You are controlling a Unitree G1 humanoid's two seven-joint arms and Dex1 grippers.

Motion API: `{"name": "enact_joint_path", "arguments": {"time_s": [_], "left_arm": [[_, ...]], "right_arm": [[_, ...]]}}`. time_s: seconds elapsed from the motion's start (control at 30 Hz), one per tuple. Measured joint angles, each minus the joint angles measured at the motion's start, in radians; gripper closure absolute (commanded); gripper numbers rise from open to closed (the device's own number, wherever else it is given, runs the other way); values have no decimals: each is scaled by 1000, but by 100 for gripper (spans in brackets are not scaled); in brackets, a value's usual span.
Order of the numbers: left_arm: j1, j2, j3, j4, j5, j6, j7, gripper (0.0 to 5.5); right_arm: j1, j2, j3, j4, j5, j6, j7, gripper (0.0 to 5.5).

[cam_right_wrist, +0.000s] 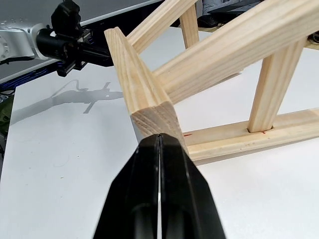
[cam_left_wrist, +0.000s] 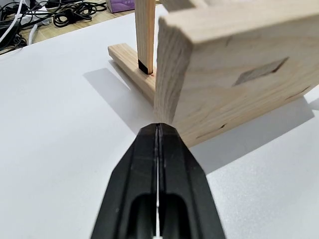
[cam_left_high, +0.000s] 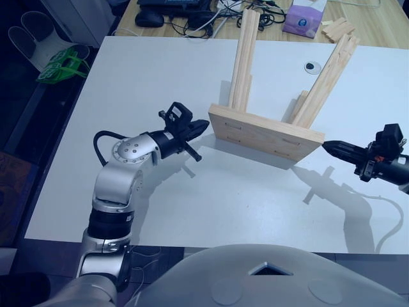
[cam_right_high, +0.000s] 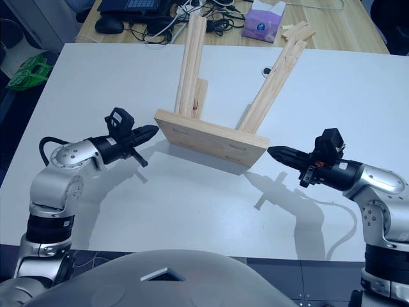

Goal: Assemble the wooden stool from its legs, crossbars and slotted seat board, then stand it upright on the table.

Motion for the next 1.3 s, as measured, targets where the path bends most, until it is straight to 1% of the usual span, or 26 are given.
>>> {"name": "enact_joint_path", "arguments": {"time_s": [0.13,0.2,0.3,0.37,0.43,0.5,0.57,0.73,0.83,0.9,1.07,1.3], "left_arm": [[17,2,-63,68,75,-90,27,549],[19,-1,-115,143,121,-158,35,549],[-7,-45,-195,300,184,-251,42,549],[-59,-75,-218,400,224,-336,66,549],[-104,-93,-230,480,263,-389,104,549],[-131,-106,-234,529,297,-416,136,549],[-134,-101,-248,529,328,-419,141,549],[-86,-37,-294,406,338,-366,34,549],[-83,-33,-298,407,343,-361,31,549],[-105,-41,-290,448,344,-369,56,549],[-171,-42,-300,568,393,-439,103,549],[-200,-55,-300,647,412,-499,149,549]], "right_arm": [[-5,-8,19,55,-40,-35,5,550],[-8,-18,82,96,-133,-116,8,550],[-26,-16,222,205,-307,-255,-1,550],[-48,-4,281,282,-394,-334,-26,550],[-73,2,315,338,-454,-393,-54,550],[-105,10,330,384,-482,-444,-77,550],[-154,24,341,442,-512,-474,-114,550],[-234,68,360,544,-557,-526,-194,550],[-240,79,374,544,-559,-528,-201,550],[-237,79,384,530,-558,-526,-198,550],[-225,80,391,505,-551,-519,-190,550],[-209,80,392,478,-537,-503,-173,550]]}}
